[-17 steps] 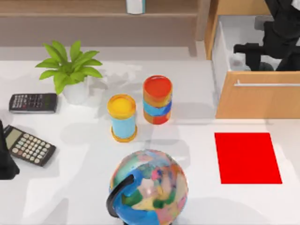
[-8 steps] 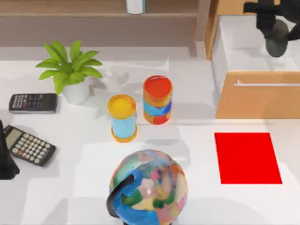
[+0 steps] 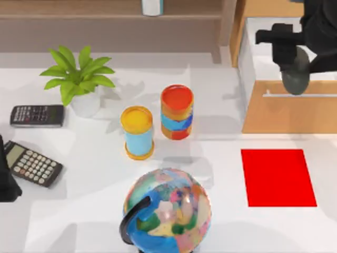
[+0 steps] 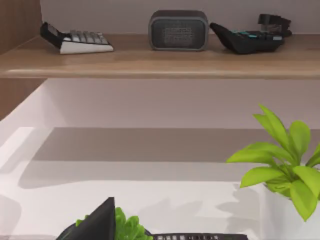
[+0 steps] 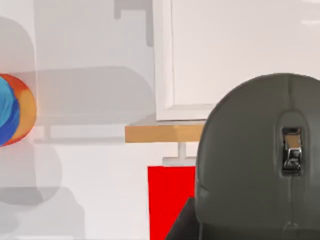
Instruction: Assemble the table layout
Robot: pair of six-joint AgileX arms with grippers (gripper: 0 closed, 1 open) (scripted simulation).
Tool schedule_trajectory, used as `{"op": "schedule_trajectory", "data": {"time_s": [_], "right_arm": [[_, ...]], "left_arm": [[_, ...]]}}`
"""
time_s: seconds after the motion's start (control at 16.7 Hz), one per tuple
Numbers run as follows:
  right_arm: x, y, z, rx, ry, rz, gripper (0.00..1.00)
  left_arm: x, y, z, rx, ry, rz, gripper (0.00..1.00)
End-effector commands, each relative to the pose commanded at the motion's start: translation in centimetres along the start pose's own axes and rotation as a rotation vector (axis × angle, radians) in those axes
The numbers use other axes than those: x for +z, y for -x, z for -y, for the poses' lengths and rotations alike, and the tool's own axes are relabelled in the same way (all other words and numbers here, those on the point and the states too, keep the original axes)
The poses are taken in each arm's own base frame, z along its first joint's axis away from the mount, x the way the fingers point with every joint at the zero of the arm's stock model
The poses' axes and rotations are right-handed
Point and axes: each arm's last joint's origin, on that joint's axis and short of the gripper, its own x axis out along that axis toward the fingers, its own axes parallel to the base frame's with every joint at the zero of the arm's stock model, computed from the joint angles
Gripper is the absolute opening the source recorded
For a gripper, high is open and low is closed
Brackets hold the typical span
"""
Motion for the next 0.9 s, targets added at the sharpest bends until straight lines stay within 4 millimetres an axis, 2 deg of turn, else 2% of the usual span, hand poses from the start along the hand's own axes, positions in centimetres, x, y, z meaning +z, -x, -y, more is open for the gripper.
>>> {"op": "schedule_trajectory", "data": {"time_s": [0.18, 0.42, 0.72, 0.9], "right_arm": [[-3.2, -1.5, -0.8, 0.005, 0.037, -0.067, 0.00], [-6.6, -5.3, -0.7, -0.016, 0.058, -0.159, 0.00], [-8.9, -10.4, 0.5, -0.052, 0.045, -0.228, 0.00], [-9.3, -12.1, 1.0, -0.060, 0.035, -0.234, 0.00]], "left_arm": [[0.0, 0.0, 0.0, 0.000, 0.000, 0.000, 1.00], [0.0, 0.0, 0.0, 0.000, 0.000, 0.000, 1.00], [0.0, 0.0, 0.0, 0.000, 0.000, 0.000, 1.00], [0.0, 0.0, 0.0, 0.000, 0.000, 0.000, 1.00]]}}
